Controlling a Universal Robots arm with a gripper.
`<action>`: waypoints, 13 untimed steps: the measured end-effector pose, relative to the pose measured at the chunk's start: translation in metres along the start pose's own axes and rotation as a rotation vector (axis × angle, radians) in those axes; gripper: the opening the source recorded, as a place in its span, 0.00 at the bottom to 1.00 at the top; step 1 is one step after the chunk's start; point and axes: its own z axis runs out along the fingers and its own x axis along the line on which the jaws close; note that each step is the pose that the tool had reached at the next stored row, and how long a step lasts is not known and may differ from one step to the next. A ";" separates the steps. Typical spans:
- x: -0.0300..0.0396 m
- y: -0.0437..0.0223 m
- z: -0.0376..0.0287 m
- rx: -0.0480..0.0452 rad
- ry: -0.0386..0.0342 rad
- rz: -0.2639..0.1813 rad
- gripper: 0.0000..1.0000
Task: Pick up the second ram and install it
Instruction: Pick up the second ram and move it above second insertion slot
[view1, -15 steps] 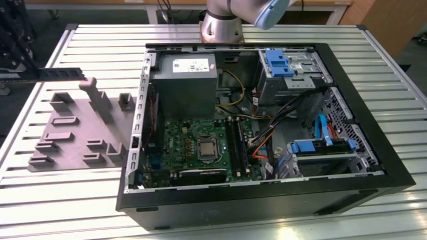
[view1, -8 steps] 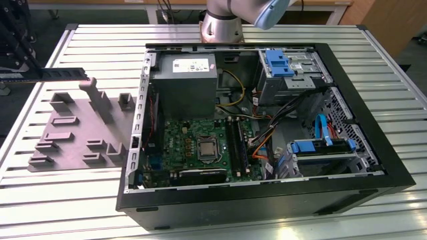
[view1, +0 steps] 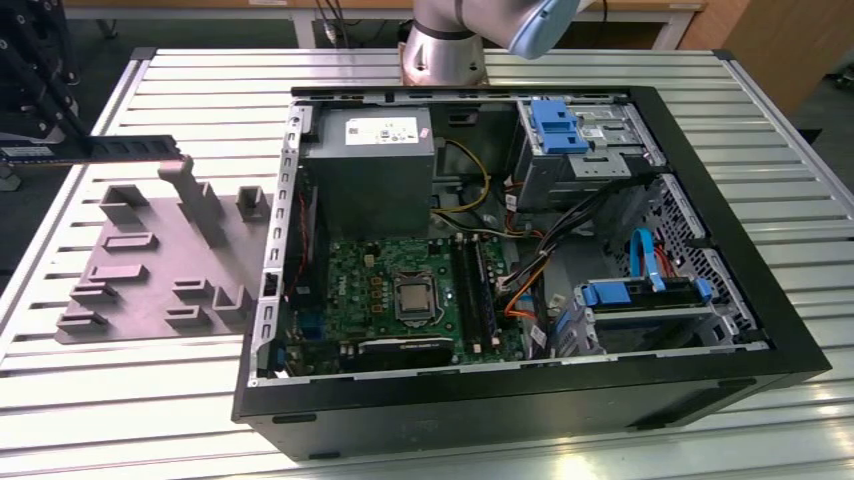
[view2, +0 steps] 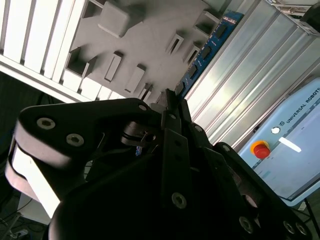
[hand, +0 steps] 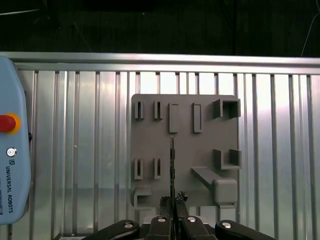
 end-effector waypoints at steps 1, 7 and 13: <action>0.0000 -0.0006 0.0000 0.0000 0.0000 0.000 0.14; -0.0001 -0.0035 -0.0002 0.0000 0.0001 0.000 0.14; -0.0001 -0.0066 -0.0003 0.0000 0.0000 0.000 0.14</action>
